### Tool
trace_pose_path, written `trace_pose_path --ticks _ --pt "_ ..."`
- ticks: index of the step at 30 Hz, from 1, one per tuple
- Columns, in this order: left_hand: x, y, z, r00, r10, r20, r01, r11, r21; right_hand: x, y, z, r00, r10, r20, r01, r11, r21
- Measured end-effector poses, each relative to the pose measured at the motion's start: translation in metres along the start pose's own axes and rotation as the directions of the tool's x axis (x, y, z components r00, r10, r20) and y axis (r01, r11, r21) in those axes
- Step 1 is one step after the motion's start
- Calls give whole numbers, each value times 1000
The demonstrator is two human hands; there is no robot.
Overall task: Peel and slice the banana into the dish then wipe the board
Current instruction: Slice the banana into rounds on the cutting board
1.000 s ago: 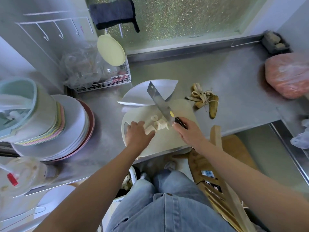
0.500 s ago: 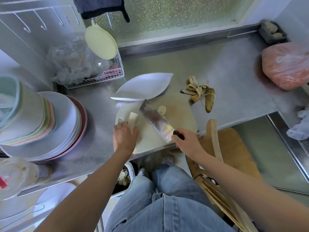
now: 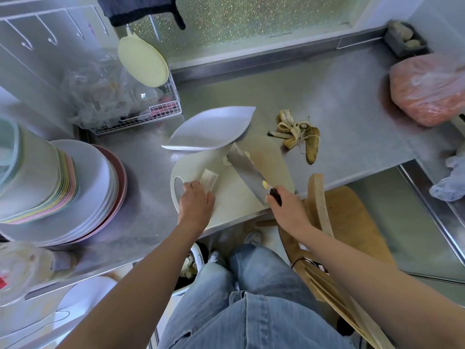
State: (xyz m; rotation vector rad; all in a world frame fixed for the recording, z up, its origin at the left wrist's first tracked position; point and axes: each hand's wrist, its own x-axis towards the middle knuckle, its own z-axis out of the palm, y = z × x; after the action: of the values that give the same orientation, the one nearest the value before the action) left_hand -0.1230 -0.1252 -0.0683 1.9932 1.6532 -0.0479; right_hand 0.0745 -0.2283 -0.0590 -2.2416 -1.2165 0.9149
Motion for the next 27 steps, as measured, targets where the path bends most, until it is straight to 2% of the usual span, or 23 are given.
trace_pose_path --ticks 7,11,16,19,24,27 --pt "3 0 0 1000 -8 24 8 1000 18 7 -4 -5 997 35 -67 -34 999 18" --pt "3 0 -1 1000 -10 22 10 1000 23 1 -7 2 999 -27 -37 31 993 111" --pt "2 1 -2 1000 -16 25 15 1000 27 3 -11 12 999 -47 26 45 995 90" --pt "3 2 -2 1000 -15 26 14 999 40 8 -11 12 999 -22 35 21 999 38" --pt "3 2 -1 1000 -11 19 10 999 52 11 1 -2 995 89 -46 -86 994 66" --pt "3 3 -1 1000 -11 23 10 999 54 8 -2 -3 996 60 -61 -57 997 56"
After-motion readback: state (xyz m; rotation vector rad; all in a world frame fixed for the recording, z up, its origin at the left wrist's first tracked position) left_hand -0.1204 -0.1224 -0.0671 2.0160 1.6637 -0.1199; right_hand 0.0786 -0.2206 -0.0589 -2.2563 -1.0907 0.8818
